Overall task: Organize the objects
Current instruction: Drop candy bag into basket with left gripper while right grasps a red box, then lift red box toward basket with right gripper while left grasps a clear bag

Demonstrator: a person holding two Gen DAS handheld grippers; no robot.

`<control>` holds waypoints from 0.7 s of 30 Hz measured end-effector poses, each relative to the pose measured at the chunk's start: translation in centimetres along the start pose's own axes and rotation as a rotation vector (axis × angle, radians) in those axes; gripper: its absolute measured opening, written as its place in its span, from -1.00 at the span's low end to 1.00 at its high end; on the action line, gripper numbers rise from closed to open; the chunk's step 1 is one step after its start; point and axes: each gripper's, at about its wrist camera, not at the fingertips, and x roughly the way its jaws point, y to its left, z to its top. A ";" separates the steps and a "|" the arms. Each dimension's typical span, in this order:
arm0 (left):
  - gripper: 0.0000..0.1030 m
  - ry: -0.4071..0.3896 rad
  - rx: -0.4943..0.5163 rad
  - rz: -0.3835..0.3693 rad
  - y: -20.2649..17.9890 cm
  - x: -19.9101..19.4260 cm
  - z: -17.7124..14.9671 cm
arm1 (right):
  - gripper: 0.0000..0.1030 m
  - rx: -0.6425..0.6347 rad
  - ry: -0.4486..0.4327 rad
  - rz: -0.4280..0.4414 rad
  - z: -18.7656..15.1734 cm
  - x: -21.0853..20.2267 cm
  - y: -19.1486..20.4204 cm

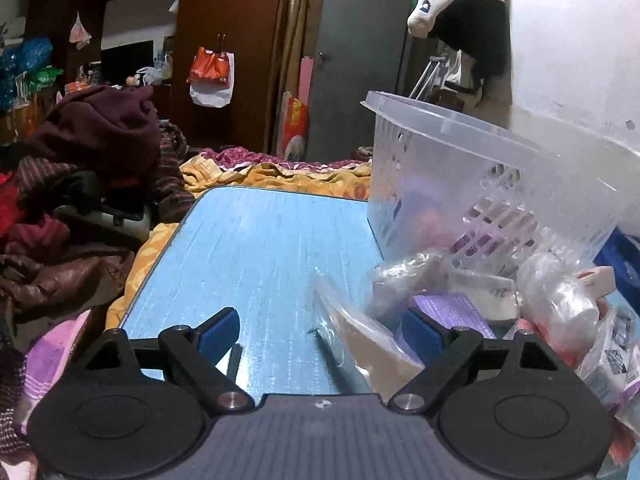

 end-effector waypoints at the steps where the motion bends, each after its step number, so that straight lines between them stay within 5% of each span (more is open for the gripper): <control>1: 0.76 -0.004 0.002 0.009 -0.1 -0.1 0.0 | 0.05 0.001 0.003 0.006 0.0 0.1 -0.1; 10: 0.66 0.022 0.100 -0.016 -1.7 -0.7 -0.6 | 0.06 -0.005 0.013 0.020 -0.3 0.0 0.2; 13: 0.34 0.034 0.140 -0.001 -2.3 -0.4 -0.8 | 0.04 -0.035 0.021 0.015 -0.3 0.0 0.6; 15: -0.17 0.031 0.140 -0.004 -2.3 -0.4 -0.7 | 0.04 -0.034 0.011 0.023 -0.5 -0.1 0.5; 21: -0.20 -0.089 0.151 -0.075 -2.0 -2.1 -1.4 | 0.03 -0.002 -0.057 0.066 -0.8 -0.8 -0.1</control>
